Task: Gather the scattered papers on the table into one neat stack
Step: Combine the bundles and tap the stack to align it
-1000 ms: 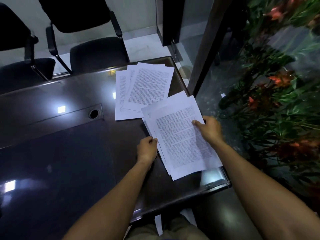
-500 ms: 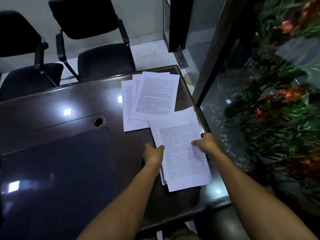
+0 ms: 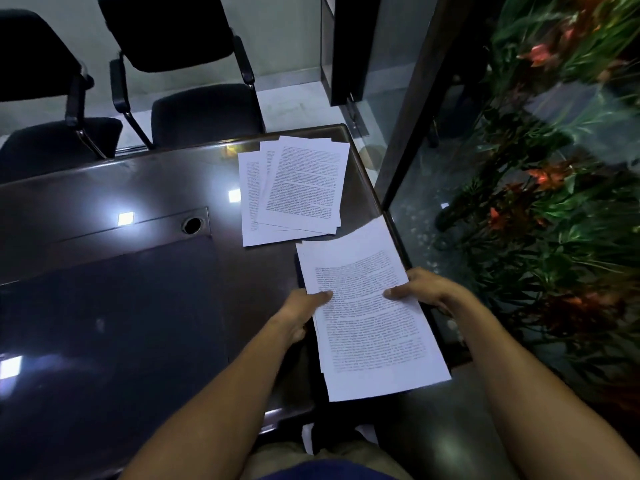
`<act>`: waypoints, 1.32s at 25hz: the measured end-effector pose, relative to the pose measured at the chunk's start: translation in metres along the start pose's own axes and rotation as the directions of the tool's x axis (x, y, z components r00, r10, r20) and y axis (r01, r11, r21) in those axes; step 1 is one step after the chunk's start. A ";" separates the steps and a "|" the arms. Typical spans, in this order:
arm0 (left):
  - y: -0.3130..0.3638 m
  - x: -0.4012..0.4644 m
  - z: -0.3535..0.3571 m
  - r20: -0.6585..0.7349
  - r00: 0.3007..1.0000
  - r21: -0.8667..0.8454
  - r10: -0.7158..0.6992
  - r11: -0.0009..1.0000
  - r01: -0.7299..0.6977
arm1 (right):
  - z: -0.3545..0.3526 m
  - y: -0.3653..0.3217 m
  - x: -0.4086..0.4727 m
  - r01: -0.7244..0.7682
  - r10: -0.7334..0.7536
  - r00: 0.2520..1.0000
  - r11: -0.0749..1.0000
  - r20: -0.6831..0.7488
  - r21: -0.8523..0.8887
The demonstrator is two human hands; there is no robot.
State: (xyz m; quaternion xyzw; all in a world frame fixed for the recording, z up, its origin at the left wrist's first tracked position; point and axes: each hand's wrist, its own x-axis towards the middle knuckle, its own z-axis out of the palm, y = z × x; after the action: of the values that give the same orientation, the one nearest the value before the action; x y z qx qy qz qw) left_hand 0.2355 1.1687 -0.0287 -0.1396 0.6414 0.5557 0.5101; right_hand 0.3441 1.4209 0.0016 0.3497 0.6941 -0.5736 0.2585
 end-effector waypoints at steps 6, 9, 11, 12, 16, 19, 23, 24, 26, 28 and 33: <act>0.022 -0.023 0.010 -0.013 0.976 -0.057 0.219 0.974 -0.219 | 0.002 -0.025 -0.027 0.294 -0.274 0.936 0.954 -0.223 0.064; 0.048 -0.024 -0.004 -0.038 0.946 -0.108 0.321 0.940 -0.324 | 0.015 -0.048 -0.015 0.424 -0.365 0.863 0.900 -0.350 0.106; 0.064 -0.026 -0.017 -0.065 0.932 -0.132 0.357 0.922 -0.363 | 0.025 -0.068 -0.007 0.494 -0.380 0.812 0.852 -0.444 0.175; 0.071 -0.028 -0.026 -0.095 0.931 -0.143 0.352 0.921 -0.363 | 0.030 -0.083 -0.003 0.540 -0.391 0.782 0.814 -0.486 0.214; 0.093 -0.024 -0.070 -0.176 0.956 -0.481 0.235 0.827 -0.292 | 0.041 -0.158 -0.001 0.744 -0.429 0.638 0.556 -0.640 0.369; 0.127 -0.027 -0.069 -0.142 0.947 -0.747 0.289 0.596 -0.294 | 0.047 -0.218 -0.010 0.847 -0.471 0.516 0.407 -0.715 0.343; 0.195 -0.035 -0.047 -0.089 0.862 -0.842 0.499 0.425 -0.333 | 0.062 -0.271 -0.021 0.869 -0.530 0.483 0.386 -0.697 0.308; 0.209 -0.036 -0.045 -0.074 0.829 -0.864 0.555 0.380 -0.331 | 0.066 -0.278 -0.023 0.865 -0.548 0.491 0.397 -0.677 0.306; 0.229 -0.038 -0.046 -0.039 0.776 -0.876 0.630 0.351 -0.330 | 0.068 -0.283 -0.021 0.872 -0.574 0.481 0.395 -0.663 0.290; 0.240 -0.035 -0.051 -0.029 0.767 -0.863 0.641 0.371 -0.342 | 0.067 -0.289 -0.021 0.882 -0.597 0.463 0.383 -0.655 0.274; 0.254 -0.031 -0.060 -0.082 0.769 -0.863 0.634 0.340 -0.373 | 0.071 -0.305 -0.011 0.881 -0.601 0.462 0.397 -0.652 0.258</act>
State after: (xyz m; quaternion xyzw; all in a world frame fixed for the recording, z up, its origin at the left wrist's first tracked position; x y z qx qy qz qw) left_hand 0.0300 1.1924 0.1328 -0.0833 0.2243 0.9360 0.2580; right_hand 0.1089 1.3197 0.1829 0.1716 0.6089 -0.7028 -0.3253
